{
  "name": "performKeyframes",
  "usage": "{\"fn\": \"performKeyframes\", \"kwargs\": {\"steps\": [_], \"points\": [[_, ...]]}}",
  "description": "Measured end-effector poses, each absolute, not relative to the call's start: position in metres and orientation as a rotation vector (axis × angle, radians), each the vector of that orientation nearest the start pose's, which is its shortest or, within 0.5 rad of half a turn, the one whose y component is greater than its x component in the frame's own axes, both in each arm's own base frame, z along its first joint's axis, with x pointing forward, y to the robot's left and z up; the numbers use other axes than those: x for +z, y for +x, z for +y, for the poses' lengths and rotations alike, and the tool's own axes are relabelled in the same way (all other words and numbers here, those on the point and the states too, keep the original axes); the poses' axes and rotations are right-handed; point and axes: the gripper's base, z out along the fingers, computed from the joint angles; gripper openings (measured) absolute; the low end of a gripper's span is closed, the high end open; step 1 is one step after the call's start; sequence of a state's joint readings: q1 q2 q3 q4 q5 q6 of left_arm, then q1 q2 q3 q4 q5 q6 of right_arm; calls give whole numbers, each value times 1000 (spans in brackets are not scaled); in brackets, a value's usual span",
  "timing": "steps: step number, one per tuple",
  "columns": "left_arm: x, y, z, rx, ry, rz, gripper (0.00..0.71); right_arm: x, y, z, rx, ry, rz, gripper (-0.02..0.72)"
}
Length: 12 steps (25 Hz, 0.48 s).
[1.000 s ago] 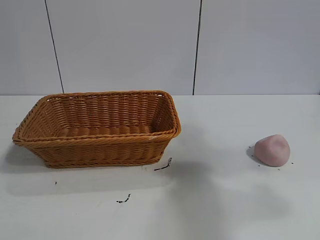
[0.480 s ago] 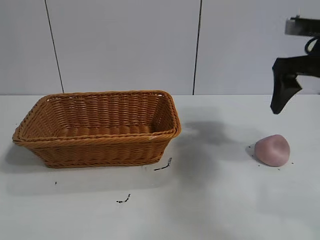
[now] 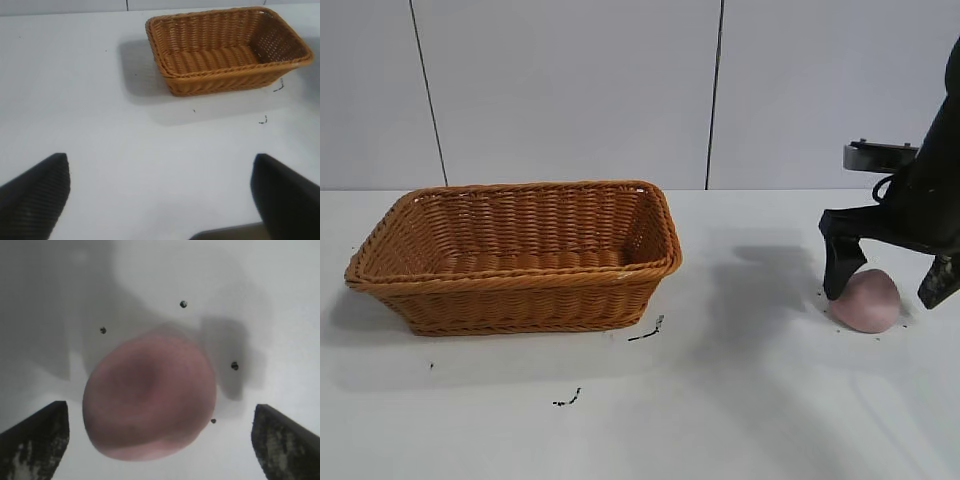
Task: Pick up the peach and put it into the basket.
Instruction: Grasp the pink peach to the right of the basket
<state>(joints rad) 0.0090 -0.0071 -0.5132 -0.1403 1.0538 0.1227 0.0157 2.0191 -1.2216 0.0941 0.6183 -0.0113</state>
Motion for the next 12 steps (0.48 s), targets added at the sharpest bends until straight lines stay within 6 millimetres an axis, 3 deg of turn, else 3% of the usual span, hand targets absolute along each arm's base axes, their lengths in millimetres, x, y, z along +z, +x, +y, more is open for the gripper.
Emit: {"fn": "performKeyframes", "kwargs": {"steps": [3, 5, 6, 8, 12], "points": [[282, -8, -11, -83, 122, 2007, 694, 126, 384, 11, 93, 62, 2894, 346], [282, -8, -11, -83, 122, 2007, 694, 126, 383, 11, 93, 62, 2898, 106], [282, -8, -11, -83, 122, 2007, 694, 126, 383, 11, 94, 62, 2900, 42], [282, -8, -11, -83, 122, 2007, 694, 130, 384, 11, 94, 57, 2898, -18], [282, -8, -11, -83, 122, 2007, 694, 158, 390, 12, 102, 21, 2900, -17]]}}
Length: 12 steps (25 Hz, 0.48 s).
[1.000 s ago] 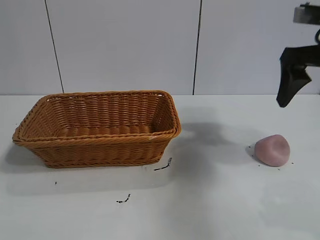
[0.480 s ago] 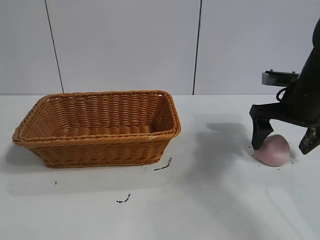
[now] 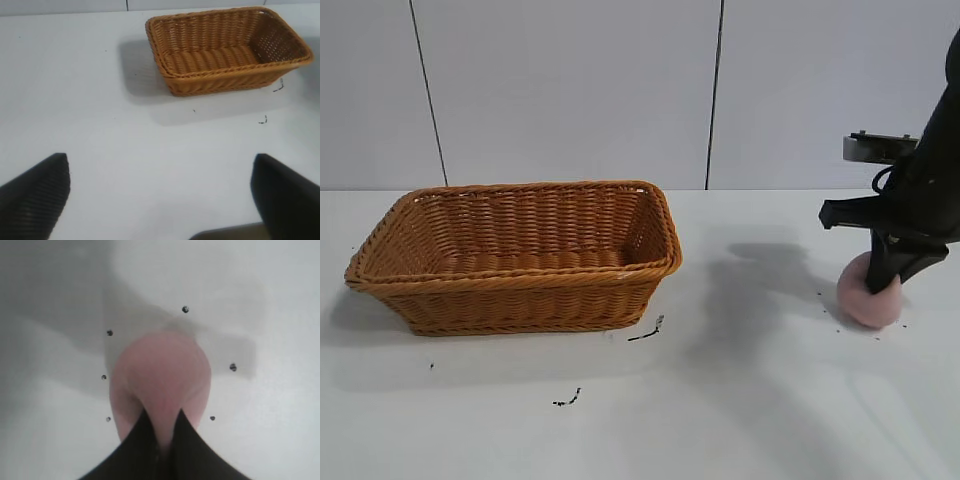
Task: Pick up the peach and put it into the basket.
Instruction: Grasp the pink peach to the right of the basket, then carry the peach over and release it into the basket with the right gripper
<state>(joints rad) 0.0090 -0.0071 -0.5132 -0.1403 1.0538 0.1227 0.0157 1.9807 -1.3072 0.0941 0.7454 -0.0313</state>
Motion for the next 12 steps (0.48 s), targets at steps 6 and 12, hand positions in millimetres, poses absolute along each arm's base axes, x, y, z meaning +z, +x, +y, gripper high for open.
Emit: {"fn": "performKeyframes", "kwargs": {"steps": [6, 12], "points": [[282, -8, -11, -83, 122, 2007, 694, 251, 404, 13, 116, -20, 2798, -17], [282, -8, -11, -83, 122, 2007, 694, 315, 414, 20, 165, -38, 2673, -17]]}}
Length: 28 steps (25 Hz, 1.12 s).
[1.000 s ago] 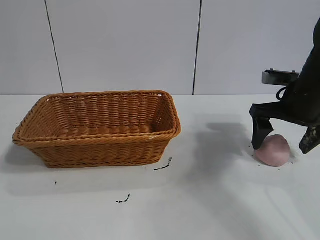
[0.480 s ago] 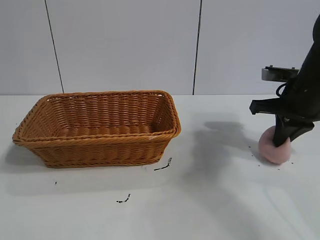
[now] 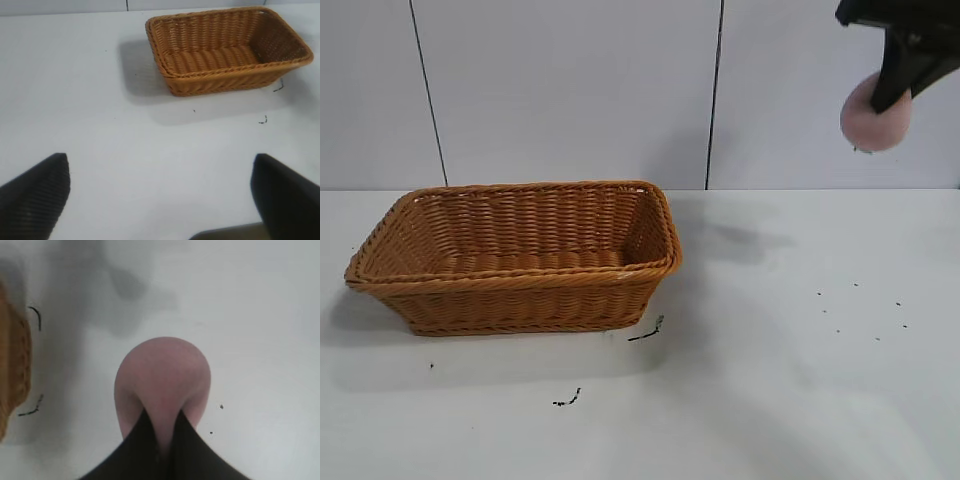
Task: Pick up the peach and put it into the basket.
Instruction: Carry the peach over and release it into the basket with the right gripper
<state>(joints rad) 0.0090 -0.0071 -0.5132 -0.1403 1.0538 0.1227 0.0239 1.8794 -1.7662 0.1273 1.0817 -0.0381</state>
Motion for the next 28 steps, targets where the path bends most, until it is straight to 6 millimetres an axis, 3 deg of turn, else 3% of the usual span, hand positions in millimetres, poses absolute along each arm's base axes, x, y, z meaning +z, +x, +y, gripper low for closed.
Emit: {"fn": "performKeyframes", "kwargs": {"steps": [5, 9, 15, 19, 22, 28], "points": [[282, -8, -11, -83, 122, 2007, 694, 340, 414, 58, 197, -163, 2604, -17], [282, -8, -11, -83, 122, 2007, 694, 346, 404, 109, 246, -324, 2577, -17], [282, -8, -11, -83, 122, 2007, 694, 337, 378, 192, 324, -589, 2553, -17], [282, -8, -11, -83, 122, 2007, 694, 312, 369, 240, 359, -721, 2548, -17], [282, -8, -11, -83, 122, 2007, 694, 282, 375, 266, 370, -760, 2533, -17], [282, -8, -11, -83, 122, 2007, 694, 207, 404, 287, 366, -732, 2533, -17]]}}
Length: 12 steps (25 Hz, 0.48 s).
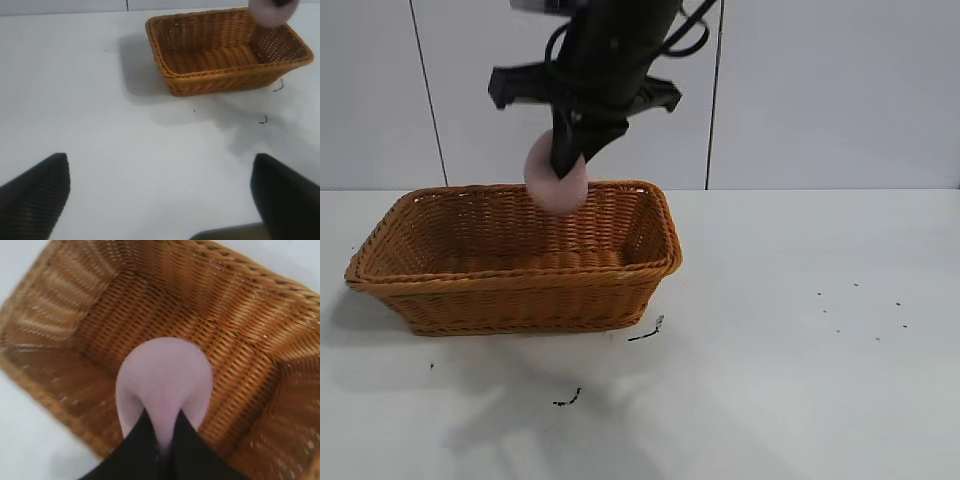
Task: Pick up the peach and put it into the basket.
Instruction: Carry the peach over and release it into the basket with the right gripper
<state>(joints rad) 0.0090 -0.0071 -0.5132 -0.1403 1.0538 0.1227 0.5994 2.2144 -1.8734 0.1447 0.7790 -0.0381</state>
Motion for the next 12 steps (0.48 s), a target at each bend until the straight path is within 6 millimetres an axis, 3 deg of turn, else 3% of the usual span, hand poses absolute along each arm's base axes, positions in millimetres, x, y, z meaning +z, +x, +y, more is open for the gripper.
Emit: {"fn": "performKeyframes", "kwargs": {"steps": [3, 6, 8, 10, 12], "points": [[282, -8, -11, -83, 122, 2007, 694, 172, 413, 293, 358, -721, 2538, -17], [282, -8, -11, -83, 122, 2007, 694, 155, 418, 295, 356, -714, 2528, -13], [282, -8, -11, -83, 122, 2007, 694, 152, 418, 295, 355, -714, 2530, 38], [282, -8, -11, -83, 122, 2007, 694, 151, 418, 295, 354, -715, 2533, 198], [282, -8, -11, -83, 122, 2007, 694, 151, 418, 295, 354, -716, 2537, 424]]}}
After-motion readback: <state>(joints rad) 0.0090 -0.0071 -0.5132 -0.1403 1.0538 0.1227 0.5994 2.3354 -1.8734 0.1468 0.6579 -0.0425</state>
